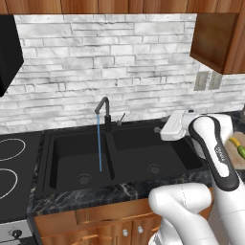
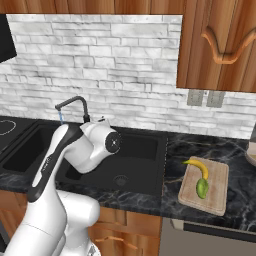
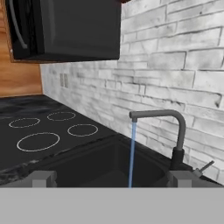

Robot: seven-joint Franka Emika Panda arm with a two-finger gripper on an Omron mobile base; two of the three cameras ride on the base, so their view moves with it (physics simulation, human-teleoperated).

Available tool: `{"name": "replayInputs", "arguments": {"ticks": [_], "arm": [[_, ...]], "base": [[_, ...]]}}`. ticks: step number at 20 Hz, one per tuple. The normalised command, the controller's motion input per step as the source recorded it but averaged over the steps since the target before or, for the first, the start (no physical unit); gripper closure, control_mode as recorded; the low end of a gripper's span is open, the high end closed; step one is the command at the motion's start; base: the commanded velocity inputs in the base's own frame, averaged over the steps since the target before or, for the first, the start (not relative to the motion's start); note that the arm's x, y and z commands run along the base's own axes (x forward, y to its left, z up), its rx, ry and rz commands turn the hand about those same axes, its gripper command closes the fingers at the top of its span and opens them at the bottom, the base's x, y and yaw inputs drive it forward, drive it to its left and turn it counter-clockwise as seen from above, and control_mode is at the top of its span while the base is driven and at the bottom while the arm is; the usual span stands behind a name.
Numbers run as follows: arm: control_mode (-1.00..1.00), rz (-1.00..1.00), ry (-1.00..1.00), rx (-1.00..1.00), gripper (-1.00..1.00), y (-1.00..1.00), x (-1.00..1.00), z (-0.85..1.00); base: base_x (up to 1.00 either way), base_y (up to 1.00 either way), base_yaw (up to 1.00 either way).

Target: Pick the mango, banana from the sink and place them on the cutting board to airdry. Then turn off the sink faucet.

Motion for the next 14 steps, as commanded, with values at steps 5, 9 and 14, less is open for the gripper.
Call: {"name": "replayInputs", "arguments": {"ticks": [5, 9, 14], "arm": [[-1.00, 0.00, 0.00, 0.01, -1.00, 0.00, 0.14, 0.00], [-1.00, 0.00, 0.00, 0.01, -1.00, 0.00, 0.20, -0.03], [-1.00, 0.00, 0.00, 0.01, -1.00, 0.00, 0.20, -0.07]], "base": [[0.00, 0.00, 0.00], [0.00, 0.00, 0.00], [0.00, 0.00, 0.00]]}}
